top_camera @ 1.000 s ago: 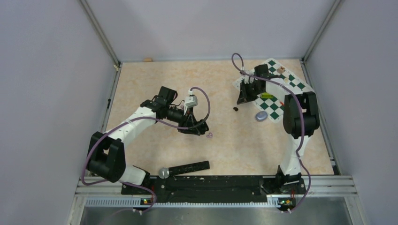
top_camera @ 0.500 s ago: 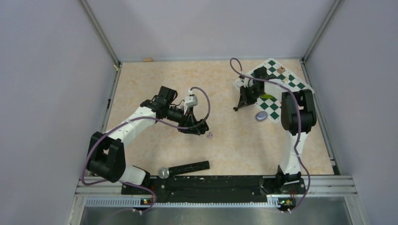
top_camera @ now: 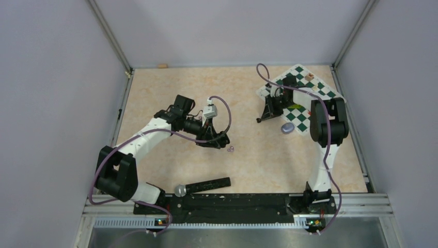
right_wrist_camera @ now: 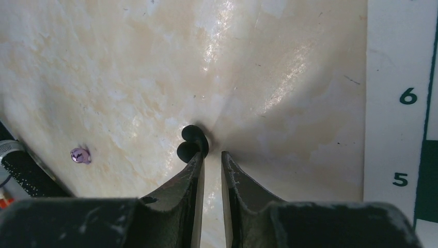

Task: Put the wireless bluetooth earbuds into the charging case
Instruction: Pick up the earbud from the center of the board.

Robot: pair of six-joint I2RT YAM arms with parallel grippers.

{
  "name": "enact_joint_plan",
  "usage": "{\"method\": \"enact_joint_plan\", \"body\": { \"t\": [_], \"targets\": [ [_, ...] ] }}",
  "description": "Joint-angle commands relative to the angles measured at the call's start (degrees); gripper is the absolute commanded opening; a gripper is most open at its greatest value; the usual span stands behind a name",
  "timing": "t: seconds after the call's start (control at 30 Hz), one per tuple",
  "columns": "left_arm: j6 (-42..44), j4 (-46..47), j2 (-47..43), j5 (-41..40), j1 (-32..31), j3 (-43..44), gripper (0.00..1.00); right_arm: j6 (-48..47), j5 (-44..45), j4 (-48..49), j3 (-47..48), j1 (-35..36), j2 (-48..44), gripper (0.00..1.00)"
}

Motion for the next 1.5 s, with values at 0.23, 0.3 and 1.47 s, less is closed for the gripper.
{"method": "enact_joint_plan", "body": {
  "t": [0.23,0.3,1.47],
  "targets": [
    [1.05,-0.04,-2.05,1.8,0.06,1.04,0.0,1.51,-4.46,-0.67,-0.63,-1.37,2.86,0.19],
    [1.05,-0.02,-2.08,1.84,0.04,1.04,0.0,1.89,-5.44,-0.84,-0.63,-1.56,3.28,0.19],
    [1.38,-0.07,-1.64,1.96,0.0,0.96,0.0,18.75,-13.69,11.32,-7.58,-4.39,1.47,0.1]
  ]
}}
